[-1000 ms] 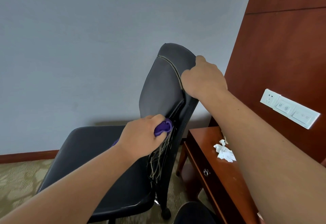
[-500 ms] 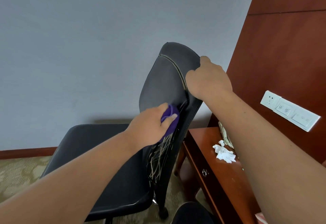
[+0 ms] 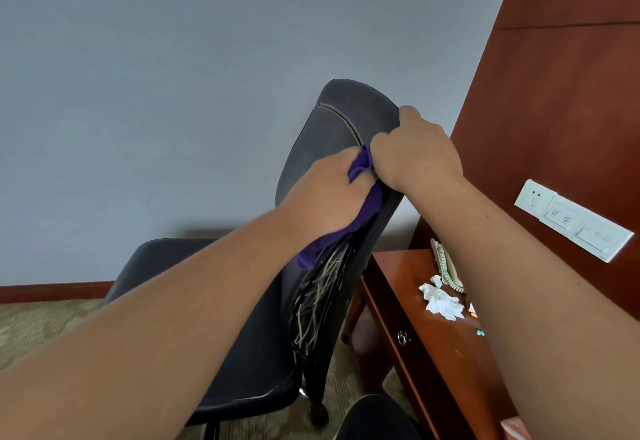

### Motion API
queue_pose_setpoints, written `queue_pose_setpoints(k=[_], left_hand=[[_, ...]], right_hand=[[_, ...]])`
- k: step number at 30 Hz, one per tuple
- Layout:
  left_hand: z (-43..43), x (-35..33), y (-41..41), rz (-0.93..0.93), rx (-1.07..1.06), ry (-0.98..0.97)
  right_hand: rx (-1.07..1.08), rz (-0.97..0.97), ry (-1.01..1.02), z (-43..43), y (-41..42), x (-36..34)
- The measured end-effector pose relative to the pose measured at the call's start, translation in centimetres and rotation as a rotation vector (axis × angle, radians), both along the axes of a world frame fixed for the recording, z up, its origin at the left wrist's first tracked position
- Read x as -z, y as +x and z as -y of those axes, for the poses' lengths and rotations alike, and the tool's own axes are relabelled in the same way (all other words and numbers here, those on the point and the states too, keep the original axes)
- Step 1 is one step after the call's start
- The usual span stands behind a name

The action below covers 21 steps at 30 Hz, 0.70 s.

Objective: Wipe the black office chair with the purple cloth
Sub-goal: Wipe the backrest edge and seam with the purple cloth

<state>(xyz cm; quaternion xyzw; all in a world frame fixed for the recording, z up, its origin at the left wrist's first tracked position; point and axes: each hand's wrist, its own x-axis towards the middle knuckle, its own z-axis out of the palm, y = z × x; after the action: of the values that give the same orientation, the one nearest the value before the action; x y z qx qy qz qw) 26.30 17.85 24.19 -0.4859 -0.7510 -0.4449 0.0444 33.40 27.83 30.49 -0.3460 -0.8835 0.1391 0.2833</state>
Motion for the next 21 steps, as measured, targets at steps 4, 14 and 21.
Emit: queue_pose_setpoints(k=[4,14,21], left_hand=[[0.0,1.8,-0.1,-0.082,-0.027,-0.015],[5.3,11.4,-3.8,-0.205,-0.142,-0.455],[5.0,11.4,-2.8,-0.026,-0.165,-0.352]], right_hand=[[-0.003,0.004,0.000,-0.2,0.3,0.1],[0.002,-0.008,-0.004,-0.4,0.0,0.1],[0.015,-0.007,-0.002,-0.3,-0.1,0.1]])
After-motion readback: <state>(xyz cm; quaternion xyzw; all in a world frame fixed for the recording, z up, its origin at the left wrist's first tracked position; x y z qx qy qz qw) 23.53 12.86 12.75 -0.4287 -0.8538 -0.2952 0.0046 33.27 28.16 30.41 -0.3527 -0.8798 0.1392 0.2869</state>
